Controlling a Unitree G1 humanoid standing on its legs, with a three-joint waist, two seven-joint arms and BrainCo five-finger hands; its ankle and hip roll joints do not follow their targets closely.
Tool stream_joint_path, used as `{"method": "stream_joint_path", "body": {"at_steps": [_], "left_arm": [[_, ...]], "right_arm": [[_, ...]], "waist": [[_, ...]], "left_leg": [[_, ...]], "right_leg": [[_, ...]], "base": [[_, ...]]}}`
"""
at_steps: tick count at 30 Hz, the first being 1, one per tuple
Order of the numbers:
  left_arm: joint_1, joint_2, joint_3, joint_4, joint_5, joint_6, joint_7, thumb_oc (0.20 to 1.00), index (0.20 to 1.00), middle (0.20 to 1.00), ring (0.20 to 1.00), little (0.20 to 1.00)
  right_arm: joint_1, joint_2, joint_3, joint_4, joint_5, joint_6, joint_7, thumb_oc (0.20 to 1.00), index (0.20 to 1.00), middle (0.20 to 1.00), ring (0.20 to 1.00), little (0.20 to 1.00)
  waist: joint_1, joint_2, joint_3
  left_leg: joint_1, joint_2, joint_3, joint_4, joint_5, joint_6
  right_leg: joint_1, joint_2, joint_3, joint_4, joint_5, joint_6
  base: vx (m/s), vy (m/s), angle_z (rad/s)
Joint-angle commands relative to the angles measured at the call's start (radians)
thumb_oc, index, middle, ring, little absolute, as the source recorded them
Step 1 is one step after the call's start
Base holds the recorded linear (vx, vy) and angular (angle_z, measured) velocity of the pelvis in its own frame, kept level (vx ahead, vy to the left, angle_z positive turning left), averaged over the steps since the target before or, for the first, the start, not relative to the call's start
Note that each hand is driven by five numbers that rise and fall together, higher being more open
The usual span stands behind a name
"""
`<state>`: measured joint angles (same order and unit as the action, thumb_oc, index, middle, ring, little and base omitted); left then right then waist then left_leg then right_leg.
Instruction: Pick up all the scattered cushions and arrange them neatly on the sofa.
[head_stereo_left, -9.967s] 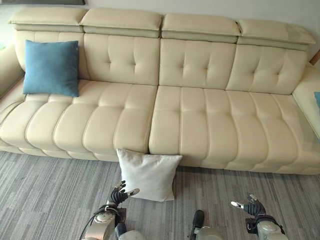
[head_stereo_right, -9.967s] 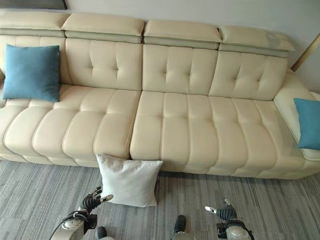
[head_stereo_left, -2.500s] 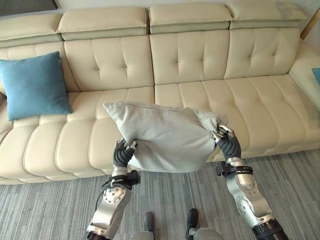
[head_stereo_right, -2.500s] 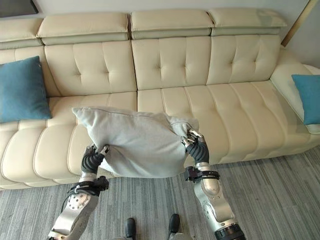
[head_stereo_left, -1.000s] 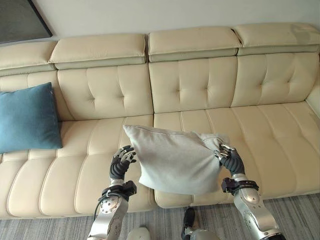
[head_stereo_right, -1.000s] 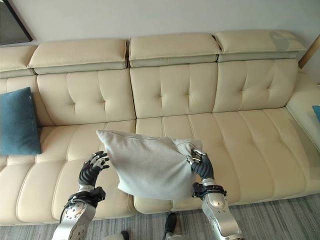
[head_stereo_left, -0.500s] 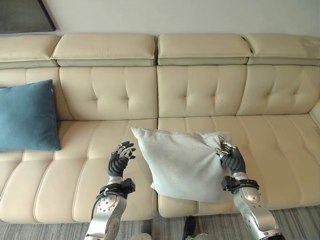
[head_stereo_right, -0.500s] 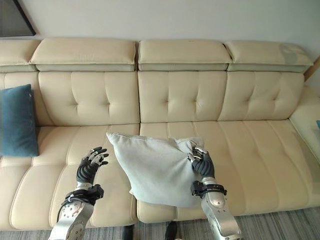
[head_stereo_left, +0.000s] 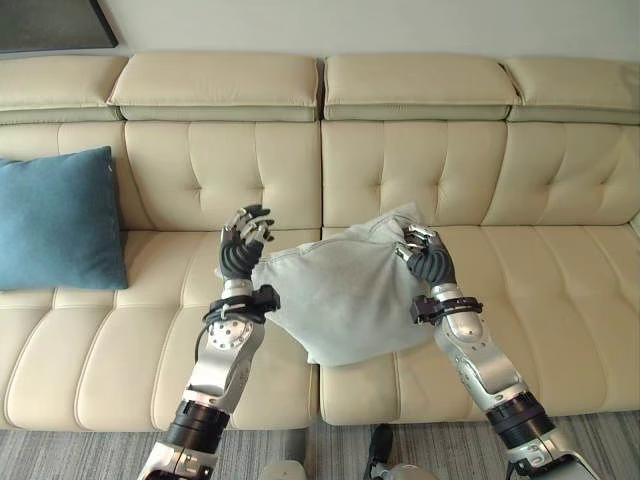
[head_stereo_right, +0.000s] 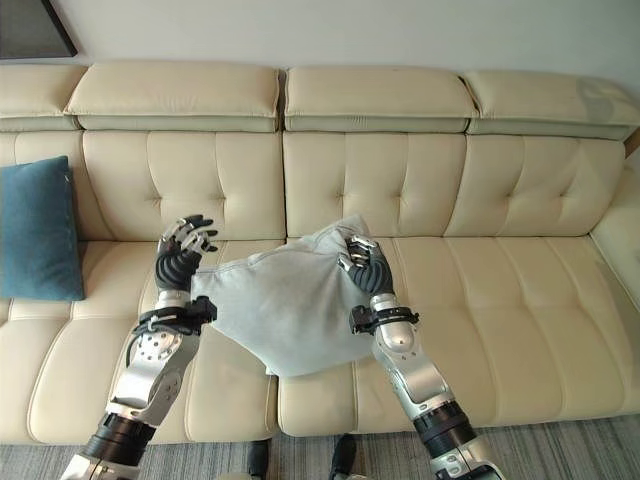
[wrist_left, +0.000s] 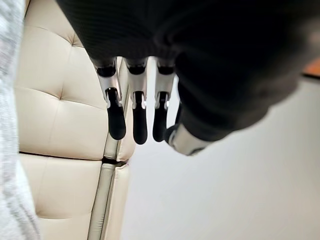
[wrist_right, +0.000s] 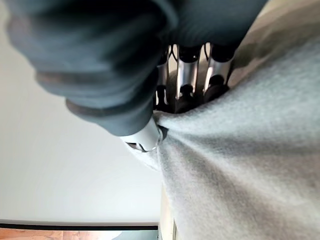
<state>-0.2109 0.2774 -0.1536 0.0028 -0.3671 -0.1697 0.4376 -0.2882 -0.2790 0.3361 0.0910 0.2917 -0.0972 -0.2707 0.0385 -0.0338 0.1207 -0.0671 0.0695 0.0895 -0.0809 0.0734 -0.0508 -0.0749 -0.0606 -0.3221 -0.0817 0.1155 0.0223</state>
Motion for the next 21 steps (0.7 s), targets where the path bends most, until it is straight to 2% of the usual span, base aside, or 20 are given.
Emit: {"method": "stream_joint_path", "body": {"at_steps": [1, 10, 14, 15, 16, 18, 19, 21], "left_arm": [[-0.046, 0.046, -0.010, -0.002, 0.069, -0.071, 0.031, 0.200, 0.200, 0.200, 0.200, 0.200], [-0.139, 0.067, -0.016, 0.054, 0.095, -0.076, 0.088, 0.200, 0.200, 0.200, 0.200, 0.200], [-0.120, 0.063, -0.002, 0.052, 0.080, -0.085, 0.093, 0.200, 0.200, 0.200, 0.200, 0.200], [-0.100, 0.061, 0.008, 0.049, 0.074, -0.086, 0.091, 0.564, 0.564, 0.564, 0.564, 0.564], [-0.033, 0.060, 0.040, 0.039, 0.064, -0.089, 0.084, 1.000, 1.000, 1.000, 1.000, 1.000], [0.096, 0.046, 0.114, 0.040, 0.019, -0.095, 0.086, 1.000, 1.000, 1.000, 1.000, 1.000], [0.191, 0.023, 0.147, 0.096, -0.029, -0.082, 0.077, 1.000, 1.000, 1.000, 1.000, 1.000], [0.223, 0.009, 0.149, 0.200, -0.056, -0.069, 0.070, 1.000, 1.000, 1.000, 1.000, 1.000]], "right_arm": [[-0.095, 0.058, -0.043, -0.111, 0.002, -0.108, -0.014, 0.200, 0.200, 0.200, 0.200, 0.200], [-0.239, 0.134, 0.031, -0.046, 0.030, -0.120, -0.041, 0.200, 0.200, 0.200, 0.200, 0.200], [-0.245, 0.136, 0.028, -0.035, 0.027, -0.118, -0.050, 0.200, 0.200, 0.200, 0.200, 0.200], [-0.240, 0.132, 0.021, -0.035, 0.024, -0.114, -0.053, 0.200, 0.200, 0.200, 0.200, 0.200], [-0.223, 0.123, 0.008, -0.043, 0.017, -0.112, -0.051, 0.200, 0.200, 0.200, 0.200, 0.200], [-0.177, 0.105, -0.019, -0.071, 0.015, -0.108, -0.047, 0.200, 0.200, 0.200, 0.200, 0.200], [-0.133, 0.095, -0.035, -0.097, 0.018, -0.109, -0.046, 0.200, 0.200, 0.200, 0.200, 0.200], [-0.124, 0.094, -0.041, -0.107, 0.022, -0.111, -0.050, 0.200, 0.200, 0.200, 0.200, 0.200]], "waist": [[0.008, -0.038, -0.023], [0.036, -0.056, -0.036], [0.047, -0.062, -0.037], [0.050, -0.063, -0.038], [0.058, -0.066, -0.040], [0.070, -0.069, -0.043], [0.080, -0.072, -0.046], [0.087, -0.077, -0.042]], "left_leg": [[0.030, 0.016, 0.024, 0.008, -0.070, -0.028], [0.037, 0.008, 0.020, -0.005, -0.075, -0.029], [0.037, 0.006, 0.017, -0.006, -0.074, -0.030], [0.036, 0.005, 0.015, -0.006, -0.075, -0.030], [0.037, 0.004, 0.013, -0.006, -0.075, -0.029], [0.041, 0.003, 0.012, -0.006, -0.076, -0.026], [0.043, 0.001, 0.009, -0.006, -0.076, -0.024], [0.044, 0.003, 0.007, -0.006, -0.075, -0.023]], "right_leg": [[0.086, -0.093, 0.038, 0.022, -0.132, 0.127], [0.093, -0.099, 0.026, 0.007, -0.118, 0.135], [0.096, -0.101, 0.018, 0.003, -0.113, 0.136], [0.097, -0.102, 0.015, 0.002, -0.112, 0.136], [0.100, -0.103, 0.012, 0.001, -0.108, 0.137], [0.102, -0.105, 0.009, -0.001, -0.105, 0.138], [0.103, -0.104, 0.010, -0.004, -0.104, 0.137], [0.104, -0.102, 0.011, -0.004, -0.105, 0.135]], "base": [[0.08, 0.048, 0.04], [0.03, 0.024, 0.01], [0.02, 0.003, 0.07], [0.03, 0.012, 0.12], [0.04, 0.012, 0.06], [0.04, 0.009, 0.03], [0.02, 0.001, 0.07], [0.01, -0.012, 0.07]]}}
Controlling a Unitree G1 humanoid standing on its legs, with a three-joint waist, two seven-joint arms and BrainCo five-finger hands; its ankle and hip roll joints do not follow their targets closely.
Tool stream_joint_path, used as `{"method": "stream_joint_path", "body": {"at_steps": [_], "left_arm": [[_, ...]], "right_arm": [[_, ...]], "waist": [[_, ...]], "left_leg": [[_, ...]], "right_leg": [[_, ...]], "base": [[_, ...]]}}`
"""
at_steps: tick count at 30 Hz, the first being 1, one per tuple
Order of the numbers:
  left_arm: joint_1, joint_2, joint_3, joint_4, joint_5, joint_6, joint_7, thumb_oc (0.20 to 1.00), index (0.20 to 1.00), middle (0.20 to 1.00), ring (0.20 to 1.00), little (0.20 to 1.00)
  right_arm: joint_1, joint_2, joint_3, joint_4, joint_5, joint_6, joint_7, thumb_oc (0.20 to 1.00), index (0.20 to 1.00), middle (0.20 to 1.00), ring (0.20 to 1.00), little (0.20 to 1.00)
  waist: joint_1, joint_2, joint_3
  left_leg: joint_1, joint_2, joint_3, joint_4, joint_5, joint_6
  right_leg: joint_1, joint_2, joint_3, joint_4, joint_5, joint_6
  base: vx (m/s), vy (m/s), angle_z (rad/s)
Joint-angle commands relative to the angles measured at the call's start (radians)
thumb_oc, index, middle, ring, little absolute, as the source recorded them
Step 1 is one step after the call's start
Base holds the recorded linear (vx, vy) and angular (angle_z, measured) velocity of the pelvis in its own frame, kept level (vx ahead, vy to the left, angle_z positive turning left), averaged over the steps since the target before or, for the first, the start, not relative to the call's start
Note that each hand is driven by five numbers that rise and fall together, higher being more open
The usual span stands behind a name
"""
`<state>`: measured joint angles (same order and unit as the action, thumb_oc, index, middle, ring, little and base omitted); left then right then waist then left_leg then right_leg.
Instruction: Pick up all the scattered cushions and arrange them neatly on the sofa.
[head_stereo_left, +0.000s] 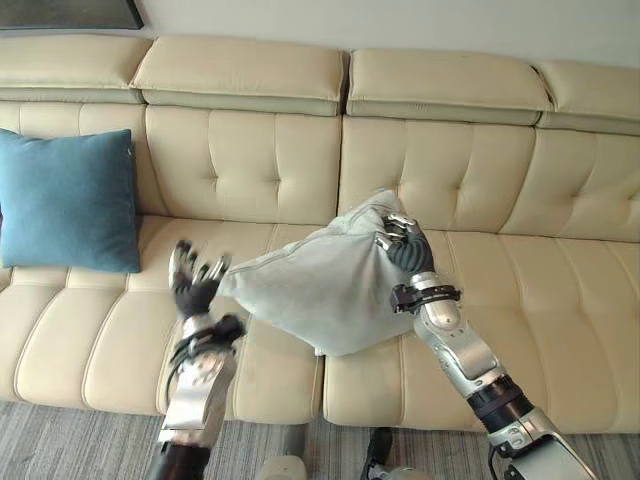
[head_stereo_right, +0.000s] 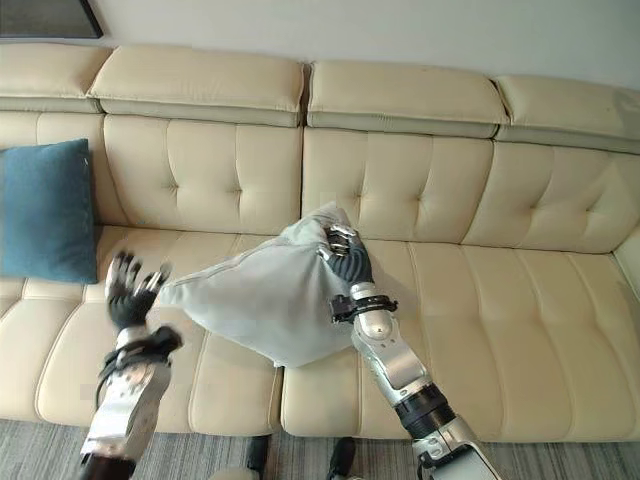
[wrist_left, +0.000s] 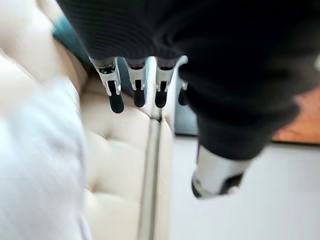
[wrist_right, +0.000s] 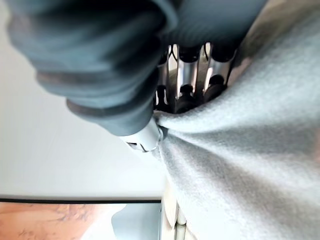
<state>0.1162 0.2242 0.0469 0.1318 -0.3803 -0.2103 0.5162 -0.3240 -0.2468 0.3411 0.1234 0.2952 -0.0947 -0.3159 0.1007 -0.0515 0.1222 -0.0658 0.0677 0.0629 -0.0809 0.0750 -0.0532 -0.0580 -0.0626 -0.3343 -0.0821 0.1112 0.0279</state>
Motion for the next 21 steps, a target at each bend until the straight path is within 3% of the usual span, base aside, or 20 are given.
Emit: {"method": "stream_joint_path", "body": {"at_steps": [1, 9, 17, 21], "left_arm": [[-0.096, 0.060, -0.052, 0.093, -0.045, -0.026, -0.011, 1.000, 1.000, 1.000, 1.000, 1.000], [-0.109, 0.037, -0.062, 0.321, -0.077, 0.004, 0.002, 1.000, 1.000, 1.000, 1.000, 1.000], [-0.275, 0.053, -0.123, 0.448, -0.065, 0.022, -0.001, 1.000, 1.000, 1.000, 1.000, 1.000], [-0.419, 0.067, -0.163, 0.532, -0.083, 0.026, -0.009, 1.000, 1.000, 1.000, 1.000, 1.000]], "right_arm": [[-0.085, 0.061, -0.048, -0.144, 0.019, -0.114, -0.005, 0.200, 0.200, 0.200, 0.200, 0.200], [-0.055, 0.057, -0.034, -0.186, 0.037, -0.133, -0.012, 0.200, 0.200, 0.200, 0.200, 0.200], [-0.038, 0.062, 0.015, -0.222, 0.076, -0.148, 0.017, 0.200, 0.200, 0.200, 0.200, 0.200], [-0.021, 0.060, 0.045, -0.262, 0.106, -0.158, 0.043, 0.200, 0.200, 0.200, 0.200, 0.200]], "waist": [[0.026, -0.061, -0.042], [0.019, -0.084, -0.040], [-0.034, -0.098, -0.025], [-0.086, -0.108, -0.010]], "left_leg": [[0.044, 0.005, 0.034, -0.006, -0.077, -0.020], [0.039, 0.012, 0.037, -0.006, -0.076, -0.024], [0.015, 0.027, 0.053, -0.006, -0.070, -0.028], [-0.016, 0.040, 0.067, -0.004, -0.064, -0.032]], "right_leg": [[0.087, -0.099, 0.024, -0.004, -0.100, 0.129], [0.078, -0.092, 0.026, -0.005, -0.103, 0.126], [0.034, -0.081, 0.042, -0.001, -0.095, 0.127], [-0.014, -0.073, 0.057, 0.005, -0.086, 0.125]], "base": [[0.00, -0.021, 0.04], [0.00, 0.000, 0.00], [-0.03, -0.013, -0.06], [-0.06, -0.016, -0.14]]}}
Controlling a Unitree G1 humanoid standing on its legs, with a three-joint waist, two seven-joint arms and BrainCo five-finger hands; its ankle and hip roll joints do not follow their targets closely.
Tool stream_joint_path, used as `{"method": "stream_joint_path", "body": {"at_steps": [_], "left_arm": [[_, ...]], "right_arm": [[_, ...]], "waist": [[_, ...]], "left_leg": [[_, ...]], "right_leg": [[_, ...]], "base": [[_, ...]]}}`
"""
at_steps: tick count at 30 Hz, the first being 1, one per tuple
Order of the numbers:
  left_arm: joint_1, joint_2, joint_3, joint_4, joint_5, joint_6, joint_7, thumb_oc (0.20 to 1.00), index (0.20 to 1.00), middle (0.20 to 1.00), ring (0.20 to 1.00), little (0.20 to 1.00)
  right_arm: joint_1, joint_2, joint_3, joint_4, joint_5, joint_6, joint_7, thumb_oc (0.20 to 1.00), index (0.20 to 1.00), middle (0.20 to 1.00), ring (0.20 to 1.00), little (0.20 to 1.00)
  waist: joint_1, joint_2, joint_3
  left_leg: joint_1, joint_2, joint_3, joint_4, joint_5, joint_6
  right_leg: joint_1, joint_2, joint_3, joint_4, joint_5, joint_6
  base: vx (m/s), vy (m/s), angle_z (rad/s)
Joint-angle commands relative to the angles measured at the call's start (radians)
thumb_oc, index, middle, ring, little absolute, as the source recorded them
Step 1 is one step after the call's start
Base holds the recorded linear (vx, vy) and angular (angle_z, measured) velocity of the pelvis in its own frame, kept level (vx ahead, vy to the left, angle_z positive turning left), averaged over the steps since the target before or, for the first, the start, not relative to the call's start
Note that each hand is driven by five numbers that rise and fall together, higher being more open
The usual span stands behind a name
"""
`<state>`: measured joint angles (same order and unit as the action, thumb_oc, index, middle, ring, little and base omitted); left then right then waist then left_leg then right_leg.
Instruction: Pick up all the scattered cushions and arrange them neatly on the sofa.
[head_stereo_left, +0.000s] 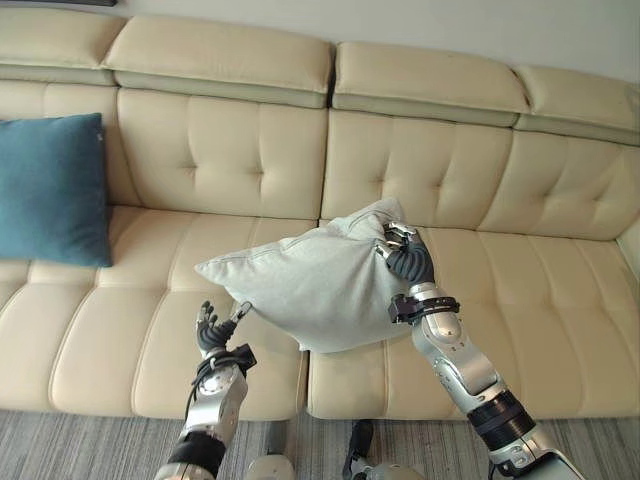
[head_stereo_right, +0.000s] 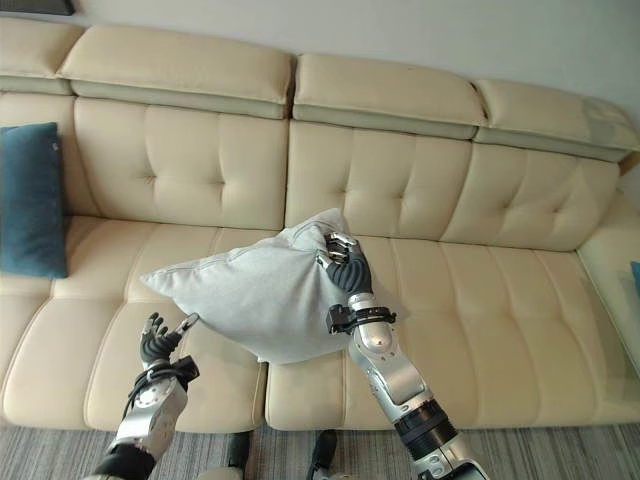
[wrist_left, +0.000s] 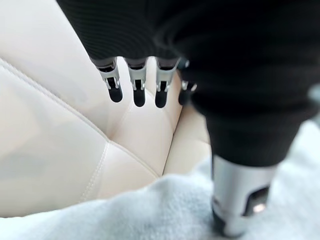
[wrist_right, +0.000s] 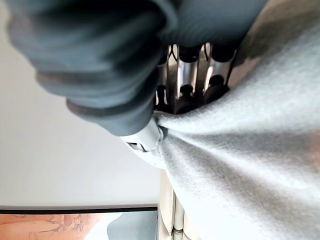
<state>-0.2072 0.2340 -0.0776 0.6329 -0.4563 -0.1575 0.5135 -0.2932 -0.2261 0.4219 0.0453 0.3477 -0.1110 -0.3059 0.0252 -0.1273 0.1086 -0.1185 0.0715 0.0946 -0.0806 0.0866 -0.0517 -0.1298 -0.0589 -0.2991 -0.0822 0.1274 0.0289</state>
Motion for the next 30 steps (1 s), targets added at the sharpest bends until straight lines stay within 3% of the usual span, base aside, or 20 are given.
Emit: {"method": "stream_joint_path", "body": {"at_steps": [1, 7, 8, 18, 24, 30], "left_arm": [[-0.113, 0.057, -0.047, 0.036, -0.009, -0.028, -0.006, 1.000, 1.000, 1.000, 1.000, 1.000], [-0.208, 0.048, -0.107, 0.001, -0.063, -0.049, -0.052, 1.000, 1.000, 1.000, 1.000, 1.000], [-0.230, 0.039, -0.135, -0.031, -0.096, -0.059, -0.083, 0.200, 0.200, 0.200, 0.200, 0.200], [-0.254, -0.072, -0.270, -0.287, -0.341, -0.103, -0.228, 0.200, 0.200, 0.200, 0.200, 0.200], [-0.220, -0.056, -0.278, -0.383, -0.329, -0.098, -0.271, 0.200, 0.200, 0.200, 0.200, 0.200], [-0.142, 0.033, -0.181, -0.608, -0.198, -0.128, -0.260, 0.200, 0.200, 0.200, 0.200, 0.200]], "right_arm": [[-0.050, 0.038, -0.035, -0.190, 0.055, -0.144, 0.035, 0.200, 0.200, 0.200, 0.200, 0.200], [-0.057, 0.043, -0.022, -0.200, 0.064, -0.145, 0.048, 0.200, 0.200, 0.200, 0.200, 0.200], [-0.070, 0.049, -0.020, -0.193, 0.069, -0.144, 0.052, 0.200, 0.200, 0.200, 0.200, 0.200], [-0.147, 0.104, 0.000, -0.126, 0.084, -0.137, 0.056, 0.200, 0.200, 0.200, 0.200, 0.200], [-0.140, 0.097, -0.017, -0.138, 0.075, -0.132, 0.078, 0.200, 0.200, 0.200, 0.200, 0.200], [-0.089, 0.067, -0.082, -0.152, 0.072, -0.139, 0.098, 0.200, 0.200, 0.200, 0.200, 0.200]], "waist": [[-0.018, -0.035, 0.006], [-0.052, -0.045, 0.012], [-0.057, -0.045, 0.012], [-0.052, -0.038, 0.023], [-0.043, -0.027, 0.031], [-0.020, -0.005, 0.025]], "left_leg": [[0.032, 0.037, 0.037, -0.004, -0.075, -0.033], [0.004, 0.043, 0.047, 0.001, -0.071, -0.034], [0.003, 0.043, 0.050, 0.001, -0.072, -0.033], [0.003, 0.031, 0.039, 0.002, -0.080, -0.027], [0.014, 0.026, 0.036, 0.000, -0.084, -0.023], [0.029, 0.017, 0.028, -0.002, -0.089, -0.020]], "right_leg": [[0.051, -0.074, 0.025, 0.006, -0.100, 0.124], [0.012, -0.070, 0.038, 0.012, -0.089, 0.124], [0.009, -0.071, 0.042, 0.013, -0.088, 0.125], [0.010, -0.081, 0.039, 0.015, -0.091, 0.125], [0.022, -0.085, 0.038, 0.013, -0.091, 0.127], [0.043, -0.090, 0.034, 0.010, -0.093, 0.127]], "base": [[-0.04, -0.009, -0.13], [-0.03, -0.008, -0.14], [0.00, 0.000, 0.00], [0.00, 0.002, 0.00], [0.00, 0.000, 0.00], [0.00, 0.000, 0.00]]}}
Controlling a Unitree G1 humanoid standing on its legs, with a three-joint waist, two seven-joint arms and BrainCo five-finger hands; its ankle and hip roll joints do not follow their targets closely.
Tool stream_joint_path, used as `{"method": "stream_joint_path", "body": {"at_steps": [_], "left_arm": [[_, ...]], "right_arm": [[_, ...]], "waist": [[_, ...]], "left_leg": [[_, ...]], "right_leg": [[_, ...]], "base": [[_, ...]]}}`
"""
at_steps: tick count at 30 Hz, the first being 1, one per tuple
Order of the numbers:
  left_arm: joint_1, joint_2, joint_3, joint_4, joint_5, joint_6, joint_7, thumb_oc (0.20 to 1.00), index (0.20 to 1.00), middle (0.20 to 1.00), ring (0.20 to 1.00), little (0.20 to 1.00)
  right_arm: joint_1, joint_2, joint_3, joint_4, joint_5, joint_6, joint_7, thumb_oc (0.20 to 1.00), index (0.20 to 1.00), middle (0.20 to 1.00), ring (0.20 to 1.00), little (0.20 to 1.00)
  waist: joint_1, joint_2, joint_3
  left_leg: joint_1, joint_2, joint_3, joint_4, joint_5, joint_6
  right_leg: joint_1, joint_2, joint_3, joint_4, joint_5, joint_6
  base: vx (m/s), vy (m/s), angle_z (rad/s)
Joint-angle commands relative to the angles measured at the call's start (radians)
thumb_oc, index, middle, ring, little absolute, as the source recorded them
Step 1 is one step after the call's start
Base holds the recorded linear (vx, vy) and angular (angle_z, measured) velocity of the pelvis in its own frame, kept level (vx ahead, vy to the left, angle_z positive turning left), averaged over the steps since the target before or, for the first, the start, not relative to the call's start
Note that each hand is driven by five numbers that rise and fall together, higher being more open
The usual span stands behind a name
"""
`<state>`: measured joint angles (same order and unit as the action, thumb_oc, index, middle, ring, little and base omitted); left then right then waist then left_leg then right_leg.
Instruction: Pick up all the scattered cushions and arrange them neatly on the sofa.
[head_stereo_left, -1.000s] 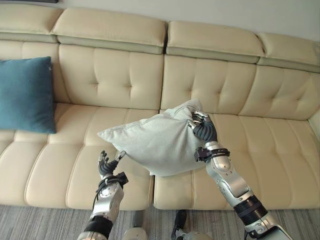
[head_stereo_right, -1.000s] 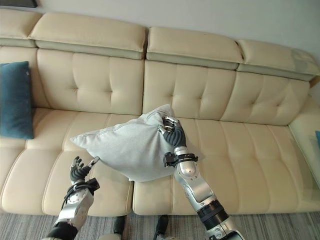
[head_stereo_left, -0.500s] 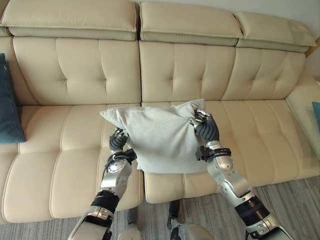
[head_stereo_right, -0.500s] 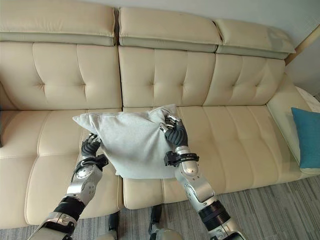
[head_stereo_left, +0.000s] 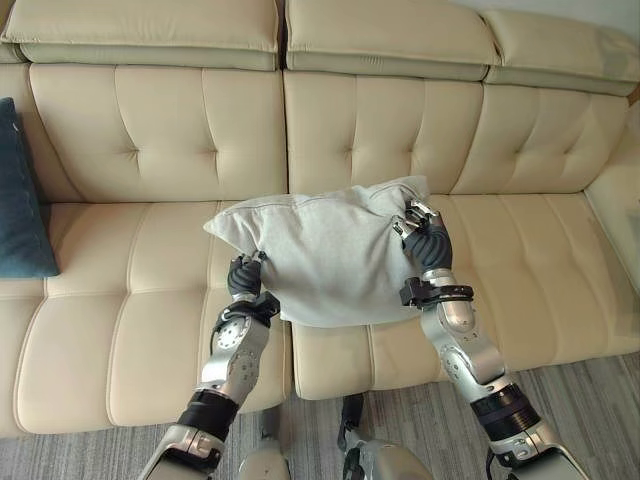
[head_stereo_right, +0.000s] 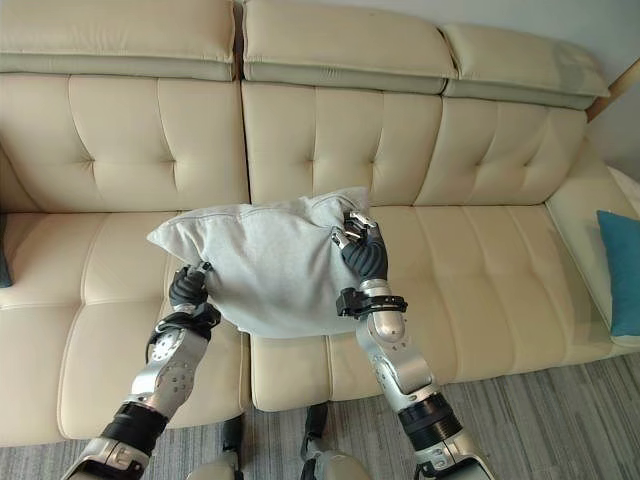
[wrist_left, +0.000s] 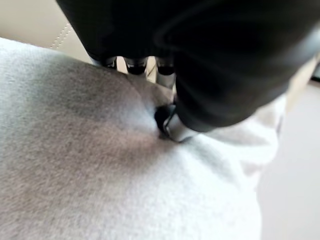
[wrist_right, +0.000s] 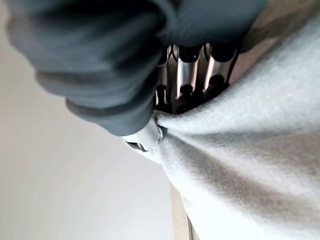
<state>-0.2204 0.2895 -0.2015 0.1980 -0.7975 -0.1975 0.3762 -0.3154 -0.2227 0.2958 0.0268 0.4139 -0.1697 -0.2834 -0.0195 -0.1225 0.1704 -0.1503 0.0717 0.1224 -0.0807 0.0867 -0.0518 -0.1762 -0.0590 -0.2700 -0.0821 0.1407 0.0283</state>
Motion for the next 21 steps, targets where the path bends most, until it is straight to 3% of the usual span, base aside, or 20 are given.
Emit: {"method": "stream_joint_path", "body": {"at_steps": [1, 5, 12, 17, 18, 21], "left_arm": [[-0.126, -0.007, -0.041, -0.200, 0.172, -0.093, -0.115, 0.200, 0.200, 0.200, 0.200, 0.200], [-0.142, 0.036, 0.006, -0.232, 0.272, -0.109, -0.076, 0.200, 0.200, 0.200, 0.200, 0.200], [-0.263, 0.114, -0.007, -0.157, 0.331, -0.107, -0.024, 0.200, 0.200, 0.200, 0.200, 0.200], [-0.390, 0.148, -0.059, -0.036, 0.325, -0.115, -0.002, 0.200, 0.200, 0.200, 0.200, 0.200], [-0.512, 0.180, -0.109, 0.084, 0.296, -0.122, -0.001, 0.200, 0.200, 0.200, 0.200, 0.200], [-0.597, 0.205, -0.140, 0.162, 0.298, -0.123, 0.004, 0.200, 0.200, 0.200, 0.200, 0.200]], "right_arm": [[-0.068, 0.060, 0.039, -0.121, 0.004, -0.079, 0.075, 0.200, 0.200, 0.200, 0.200, 0.200], [-0.107, 0.048, 0.048, -0.061, -0.012, -0.065, 0.074, 0.200, 0.200, 0.200, 0.200, 0.200], [-0.276, 0.027, 0.098, 0.051, -0.041, -0.035, 0.046, 0.200, 0.200, 0.200, 0.200, 0.200], [-0.395, 0.030, 0.129, 0.135, -0.035, -0.026, 0.016, 0.200, 0.200, 0.200, 0.200, 0.200], [-0.490, 0.035, 0.150, 0.222, -0.017, -0.034, -0.004, 0.200, 0.200, 0.200, 0.200, 0.200], [-0.548, 0.041, 0.150, 0.286, -0.002, -0.041, -0.020, 0.200, 0.200, 0.200, 0.200, 0.200]], "waist": [[0.030, -0.006, -0.039], [0.047, 0.001, -0.044], [0.085, -0.006, -0.027], [0.106, -0.019, 0.001], [0.117, -0.025, 0.026], [0.121, -0.027, 0.046]], "left_leg": [[0.064, 0.015, -0.001, -0.003, -0.090, -0.020], [0.069, 0.012, -0.009, -0.004, -0.090, -0.021], [0.047, 0.010, -0.025, -0.001, -0.079, -0.029], [-0.003, 0.010, -0.038, 0.008, -0.062, -0.035], [-0.042, 0.013, -0.045, 0.021, -0.056, -0.041], [-0.077, 0.014, -0.048, 0.040, -0.054, -0.043]], "right_leg": [[0.094, -0.092, 0.001, 0.010, -0.108, 0.127], [0.107, -0.096, -0.005, 0.008, -0.110, 0.128], [0.098, -0.101, -0.025, 0.013, -0.106, 0.129], [0.063, -0.102, -0.039, 0.022, -0.099, 0.128], [0.034, -0.100, -0.039, 0.030, -0.096, 0.127], [0.009, -0.102, -0.042, 0.037, -0.090, 0.128]], "base": [[0.00, 0.000, 0.00], [0.00, 0.020, 0.04], [-0.01, -0.001, 0.15], [-0.05, -0.022, 0.16], [-0.07, -0.019, 0.12], [-0.07, -0.008, 0.14]]}}
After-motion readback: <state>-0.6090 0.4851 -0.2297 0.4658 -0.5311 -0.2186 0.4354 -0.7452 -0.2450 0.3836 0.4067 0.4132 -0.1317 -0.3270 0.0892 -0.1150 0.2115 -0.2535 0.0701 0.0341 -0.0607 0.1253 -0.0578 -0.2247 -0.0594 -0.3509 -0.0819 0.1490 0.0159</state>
